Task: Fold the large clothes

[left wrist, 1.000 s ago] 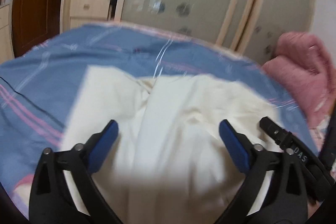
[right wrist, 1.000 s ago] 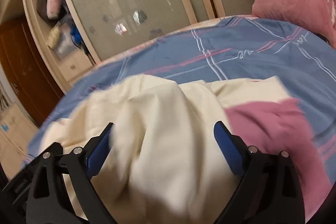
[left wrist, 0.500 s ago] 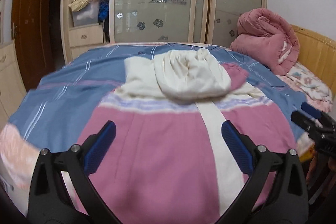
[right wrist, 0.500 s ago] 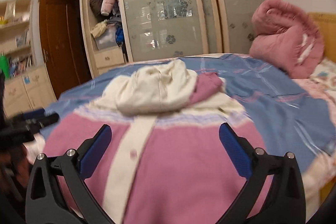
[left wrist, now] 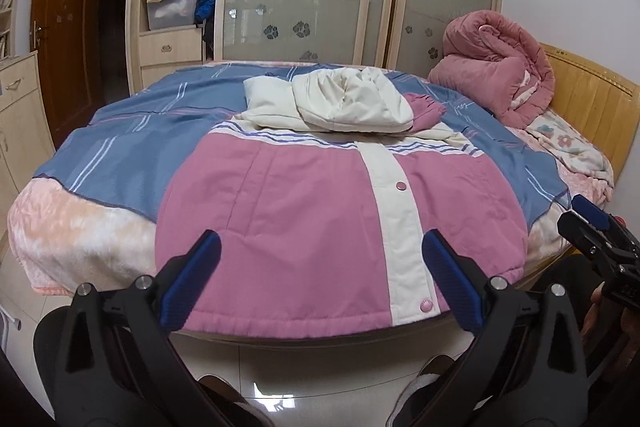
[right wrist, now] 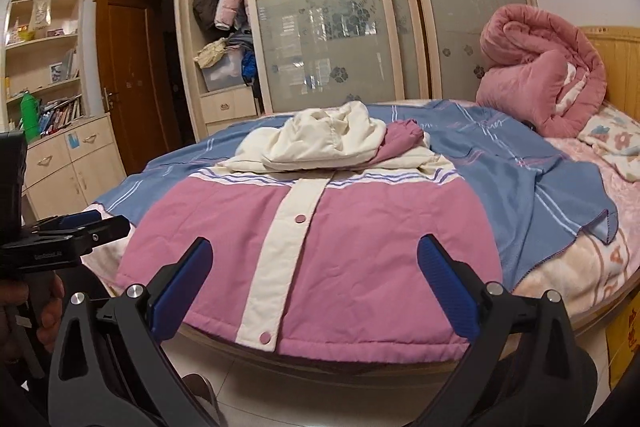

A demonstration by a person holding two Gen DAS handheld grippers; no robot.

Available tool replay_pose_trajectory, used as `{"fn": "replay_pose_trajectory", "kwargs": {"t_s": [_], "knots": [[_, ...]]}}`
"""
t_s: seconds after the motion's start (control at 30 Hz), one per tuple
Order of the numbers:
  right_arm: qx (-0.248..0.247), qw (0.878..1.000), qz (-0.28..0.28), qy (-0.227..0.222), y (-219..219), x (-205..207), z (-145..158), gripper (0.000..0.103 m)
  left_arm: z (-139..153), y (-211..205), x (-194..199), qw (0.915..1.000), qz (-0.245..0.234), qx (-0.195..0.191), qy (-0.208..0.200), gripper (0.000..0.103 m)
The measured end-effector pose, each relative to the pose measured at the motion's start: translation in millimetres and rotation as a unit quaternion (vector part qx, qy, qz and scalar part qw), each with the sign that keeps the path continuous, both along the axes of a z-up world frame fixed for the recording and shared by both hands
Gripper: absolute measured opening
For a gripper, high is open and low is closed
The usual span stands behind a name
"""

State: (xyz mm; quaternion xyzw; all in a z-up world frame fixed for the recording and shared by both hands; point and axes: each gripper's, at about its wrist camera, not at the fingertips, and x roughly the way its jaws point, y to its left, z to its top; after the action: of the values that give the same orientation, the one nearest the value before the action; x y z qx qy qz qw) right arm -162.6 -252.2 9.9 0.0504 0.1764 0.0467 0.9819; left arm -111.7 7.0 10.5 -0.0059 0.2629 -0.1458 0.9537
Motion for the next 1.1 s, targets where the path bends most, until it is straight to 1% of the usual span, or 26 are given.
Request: {"fn": "replay_pose_trajectory", "kwargs": {"t_s": [0.23,0.53,0.7,1.1], "knots": [[0.004,1.000,0.003,-0.003,8.9,-17.7,2.7,0.102,-2.2,7.5,-18.4,1.0000,-0.004,0.004,0.001,0.101],[-0.002,1.000,0.000,-0.010,12.5,-26.3,7.8,0.102,-4.6,12.5,-26.0,1.0000,-0.004,0.001,0.005,0.101],[-0.007,1.000,0.001,-0.009,13.1,-27.0,5.6,0.102,-5.0,13.0,-26.7,1.0000,-0.001,0.002,0.007,0.101],[-0.003,1.000,-0.006,-0.006,8.7,-26.7,2.6,0.102,-7.4,12.1,-19.3,0.9999,0.002,0.007,0.015,0.101]]}}
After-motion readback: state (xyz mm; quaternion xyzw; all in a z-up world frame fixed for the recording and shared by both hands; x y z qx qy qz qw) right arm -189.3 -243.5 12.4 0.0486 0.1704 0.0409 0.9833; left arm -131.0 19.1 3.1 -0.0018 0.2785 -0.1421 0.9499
